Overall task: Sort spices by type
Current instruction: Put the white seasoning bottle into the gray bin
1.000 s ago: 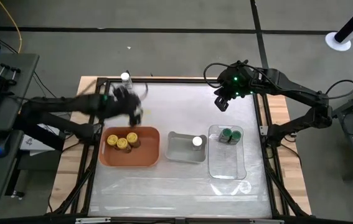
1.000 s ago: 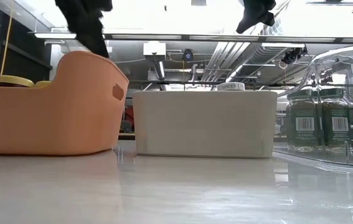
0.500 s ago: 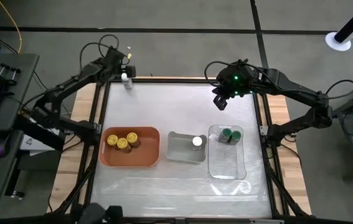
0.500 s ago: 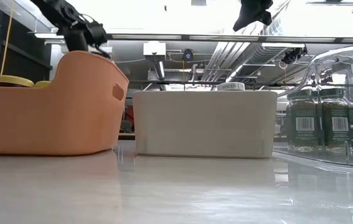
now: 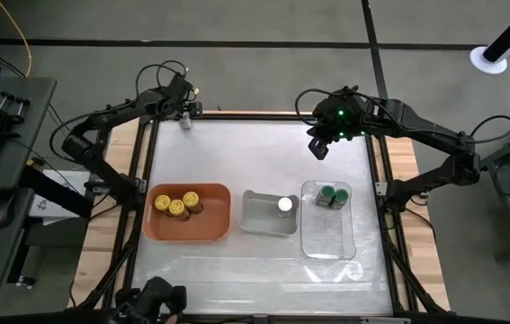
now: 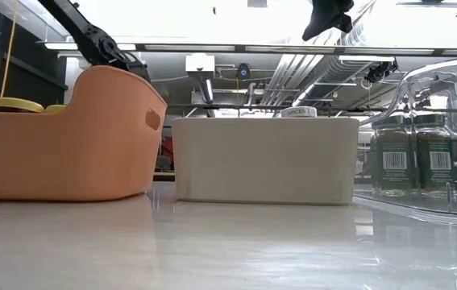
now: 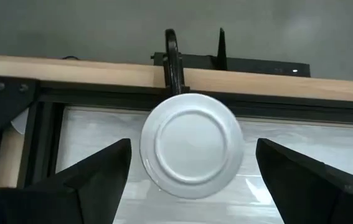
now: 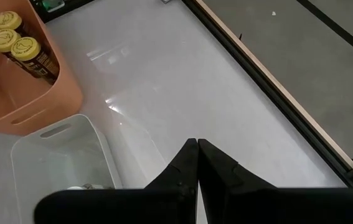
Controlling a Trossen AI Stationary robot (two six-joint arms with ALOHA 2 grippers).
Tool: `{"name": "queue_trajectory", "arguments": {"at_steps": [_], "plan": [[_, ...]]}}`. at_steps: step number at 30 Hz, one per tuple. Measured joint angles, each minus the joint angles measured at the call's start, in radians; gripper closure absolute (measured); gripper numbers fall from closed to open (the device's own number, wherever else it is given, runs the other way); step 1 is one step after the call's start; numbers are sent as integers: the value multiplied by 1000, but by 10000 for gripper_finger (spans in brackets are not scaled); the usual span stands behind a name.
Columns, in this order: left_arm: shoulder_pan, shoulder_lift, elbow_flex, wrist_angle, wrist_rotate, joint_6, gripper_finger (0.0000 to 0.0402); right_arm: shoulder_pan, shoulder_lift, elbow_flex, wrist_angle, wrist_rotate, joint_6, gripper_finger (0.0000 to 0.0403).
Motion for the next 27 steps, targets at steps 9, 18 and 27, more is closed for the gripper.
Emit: {"name": "queue_trajectory", "arguments": {"at_steps": [9, 18, 27], "plan": [[0, 81, 0, 6, -1, -10, 84, 0, 0, 0, -2, 0, 0, 403], [-23, 94, 0, 70, -7, -11, 247, 0, 0, 0, -9, 0, 1, 403], [-194, 49, 0, 312, 241, 113, 247, 0, 0, 0, -17, 0, -2, 403]]}}
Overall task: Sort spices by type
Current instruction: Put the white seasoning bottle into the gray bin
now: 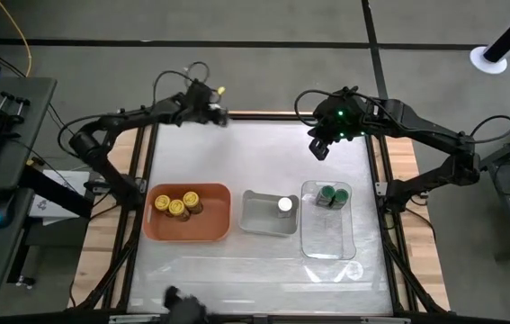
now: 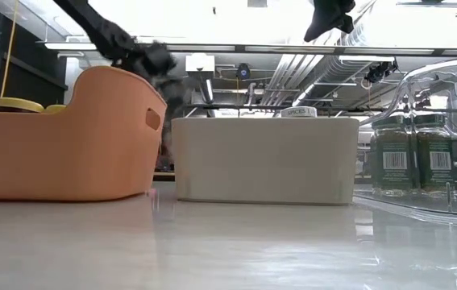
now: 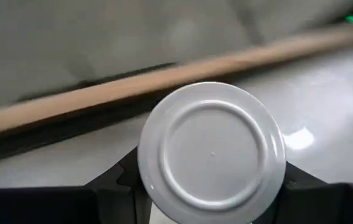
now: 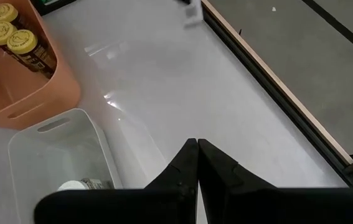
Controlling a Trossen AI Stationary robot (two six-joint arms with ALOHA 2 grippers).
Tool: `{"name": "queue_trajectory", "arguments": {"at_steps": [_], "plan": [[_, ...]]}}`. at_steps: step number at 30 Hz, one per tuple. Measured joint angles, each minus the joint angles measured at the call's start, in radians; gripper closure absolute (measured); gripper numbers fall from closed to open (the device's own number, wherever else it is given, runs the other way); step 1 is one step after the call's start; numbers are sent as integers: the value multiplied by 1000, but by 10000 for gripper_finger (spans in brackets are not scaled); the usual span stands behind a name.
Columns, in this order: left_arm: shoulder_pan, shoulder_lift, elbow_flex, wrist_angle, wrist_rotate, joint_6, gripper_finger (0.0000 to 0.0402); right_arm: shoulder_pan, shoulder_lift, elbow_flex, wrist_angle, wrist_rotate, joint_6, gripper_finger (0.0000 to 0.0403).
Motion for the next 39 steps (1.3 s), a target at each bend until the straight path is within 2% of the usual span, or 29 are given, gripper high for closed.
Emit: {"name": "queue_trajectory", "arguments": {"at_steps": [7, 11, 13, 16, 26, 32, 39], "plan": [[-366, -132, 1, 54, 174, 257, 247, 0, 0, 0, -4, 25, -24, 403], [-603, -152, 1, 46, 250, 368, 247, -1, 0, 0, -4, 35, -25, 403], [-706, -147, 1, 47, 243, 439, 247, -1, 0, 0, -4, 35, -25, 403], [-800, -118, 1, 51, 152, 498, 247, -1, 0, 0, -4, 35, -24, 403], [-807, 2, 8, 43, 145, 571, 247, -1, 0, 0, -4, 35, 27, 403], [-810, 105, 114, -63, 153, 657, 247, -1, 1, 0, -4, 35, 45, 403], [-807, 235, 222, -121, 151, 663, 247, -1, 1, 0, -5, 35, 55, 403]]}}
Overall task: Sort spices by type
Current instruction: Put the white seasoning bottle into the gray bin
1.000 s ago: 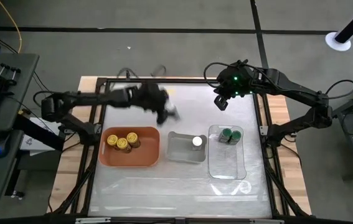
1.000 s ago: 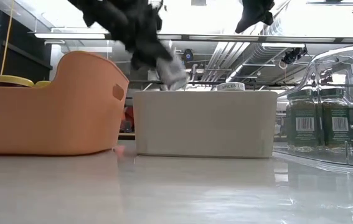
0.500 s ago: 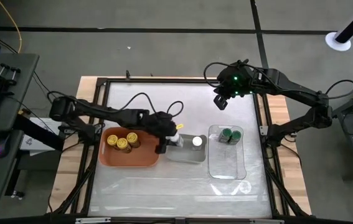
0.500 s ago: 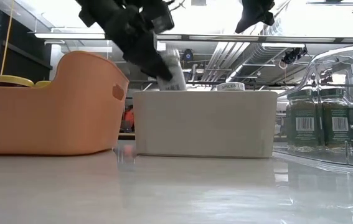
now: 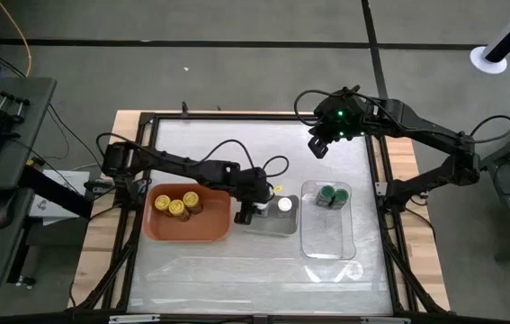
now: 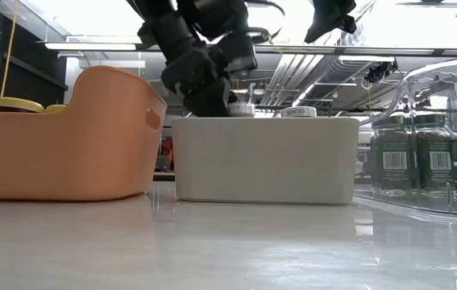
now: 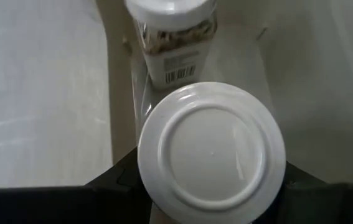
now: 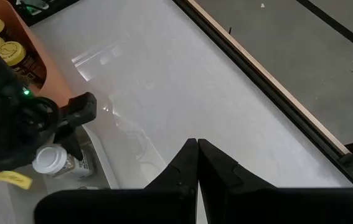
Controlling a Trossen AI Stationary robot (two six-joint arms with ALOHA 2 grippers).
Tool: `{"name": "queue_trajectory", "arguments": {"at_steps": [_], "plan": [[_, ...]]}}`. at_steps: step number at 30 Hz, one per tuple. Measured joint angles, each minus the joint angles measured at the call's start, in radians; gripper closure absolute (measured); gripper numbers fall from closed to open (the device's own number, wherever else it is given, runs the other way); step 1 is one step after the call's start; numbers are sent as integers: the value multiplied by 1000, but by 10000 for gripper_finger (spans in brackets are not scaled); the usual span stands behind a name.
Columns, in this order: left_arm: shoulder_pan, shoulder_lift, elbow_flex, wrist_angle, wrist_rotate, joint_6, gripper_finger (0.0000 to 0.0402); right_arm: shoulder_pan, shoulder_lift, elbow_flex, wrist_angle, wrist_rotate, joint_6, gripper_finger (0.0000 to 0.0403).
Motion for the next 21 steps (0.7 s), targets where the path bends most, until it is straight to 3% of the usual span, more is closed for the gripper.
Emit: {"name": "queue_trajectory", "arguments": {"at_steps": [6, 14, 21], "plan": [[0, 16, 2, 6, 1, -23, 239, 0, 0, 0, -5, 0, -1, 403], [0, 12, 2, 4, 1, -27, 103, 0, 0, 0, -5, 0, -27, 403], [56, -75, 2, -85, -4, 18, 90, 0, 0, 0, -15, 3, -50, 403]]}}
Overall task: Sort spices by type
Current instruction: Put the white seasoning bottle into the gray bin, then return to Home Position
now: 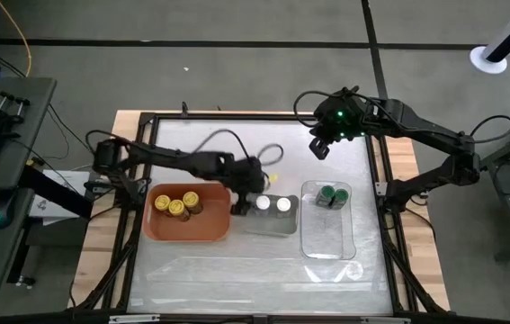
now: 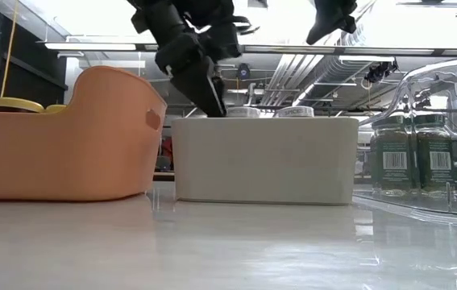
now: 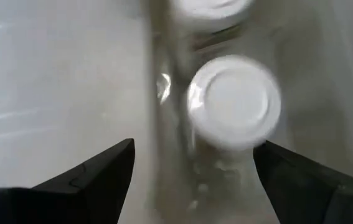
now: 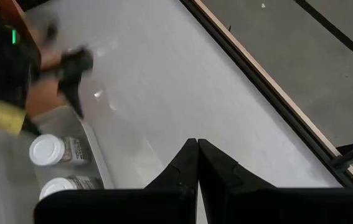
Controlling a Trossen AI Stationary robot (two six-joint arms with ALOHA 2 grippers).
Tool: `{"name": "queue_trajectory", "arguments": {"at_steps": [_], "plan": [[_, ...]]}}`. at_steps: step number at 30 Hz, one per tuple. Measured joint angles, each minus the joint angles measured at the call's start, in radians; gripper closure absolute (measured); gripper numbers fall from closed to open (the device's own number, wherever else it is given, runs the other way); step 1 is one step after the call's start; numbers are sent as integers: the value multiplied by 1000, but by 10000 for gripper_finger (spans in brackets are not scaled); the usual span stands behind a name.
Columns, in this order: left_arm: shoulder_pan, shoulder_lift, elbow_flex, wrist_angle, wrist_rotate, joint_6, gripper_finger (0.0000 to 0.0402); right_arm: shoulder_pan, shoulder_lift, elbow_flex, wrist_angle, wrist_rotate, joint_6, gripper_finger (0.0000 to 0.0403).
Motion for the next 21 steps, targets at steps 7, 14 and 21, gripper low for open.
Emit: {"name": "queue_trajectory", "arguments": {"at_steps": [7, 14, 21], "plan": [[203, -215, -2, -126, -17, -71, 116, 0, 0, 0, -11, 3, -32, 403], [316, -611, -268, 197, 21, -310, 209, 0, 0, 0, -8, 8, -48, 403], [239, -1044, -745, 594, -122, -644, 382, 0, 0, 0, -7, 8, -46, 403]]}}
